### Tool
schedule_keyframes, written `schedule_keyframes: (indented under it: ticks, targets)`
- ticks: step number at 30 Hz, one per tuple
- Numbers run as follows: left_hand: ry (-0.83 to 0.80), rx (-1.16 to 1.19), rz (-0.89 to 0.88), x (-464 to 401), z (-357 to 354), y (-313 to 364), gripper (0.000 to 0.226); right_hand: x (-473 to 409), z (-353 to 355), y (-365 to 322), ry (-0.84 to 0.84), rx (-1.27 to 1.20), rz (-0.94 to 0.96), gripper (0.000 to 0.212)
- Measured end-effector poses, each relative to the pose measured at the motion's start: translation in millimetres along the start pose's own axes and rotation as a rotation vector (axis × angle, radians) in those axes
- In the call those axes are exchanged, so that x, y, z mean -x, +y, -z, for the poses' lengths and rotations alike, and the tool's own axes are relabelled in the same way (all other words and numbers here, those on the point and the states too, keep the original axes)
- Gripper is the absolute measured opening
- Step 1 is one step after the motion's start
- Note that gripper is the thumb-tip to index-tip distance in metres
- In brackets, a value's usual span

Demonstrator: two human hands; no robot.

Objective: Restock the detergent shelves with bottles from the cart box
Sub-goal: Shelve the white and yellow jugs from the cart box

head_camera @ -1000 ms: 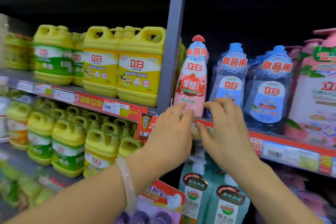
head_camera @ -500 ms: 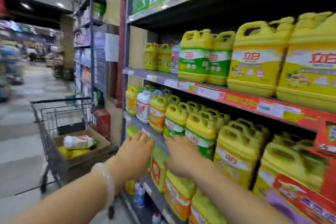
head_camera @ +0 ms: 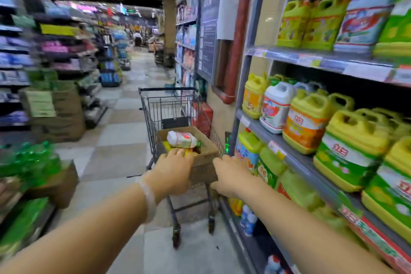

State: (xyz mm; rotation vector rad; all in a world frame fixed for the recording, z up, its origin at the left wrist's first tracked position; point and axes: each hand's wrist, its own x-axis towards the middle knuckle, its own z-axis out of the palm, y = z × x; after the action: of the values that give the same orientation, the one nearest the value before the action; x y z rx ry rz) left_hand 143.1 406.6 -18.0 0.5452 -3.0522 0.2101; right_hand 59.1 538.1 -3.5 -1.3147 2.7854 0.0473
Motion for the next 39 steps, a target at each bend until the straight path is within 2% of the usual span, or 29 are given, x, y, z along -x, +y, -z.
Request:
schedule_keyframes:
  ticks: [5, 10, 14, 18, 27, 32, 39]
  targets:
    - [-0.055, 0.020, 0.081, -89, -14, -61, 0.061, -112, 2, 1, -0.052, -0.016, 0.046, 0.052]
    - [-0.040, 0.051, 0.139, -171, -23, -117, 0.060, -233, 13, 1, -0.010, 0.018, 0.077, 0.049]
    - [-0.120, 0.064, 0.118, -222, -54, -163, 0.060, -317, -11, -19, -0.103, -0.055, 0.037, 0.060]
    - [-0.191, 0.063, 0.071, -283, -91, -220, 0.059, -400, -39, -41, -0.148, -0.050, 0.024, 0.048]
    - [-0.302, 0.072, -0.112, -431, -142, -341, 0.050, -556, -85, -85, -0.279, -0.104, -0.126, 0.046]
    - [-0.391, 0.115, -0.186, -505, -175, -370, 0.058, -620, -98, -80, -0.348, -0.150, -0.196, 0.035]
    - [-0.502, 0.123, -0.280, -609, -239, -392, 0.056, -711, -134, -42, -0.422, -0.227, -0.312, 0.046]
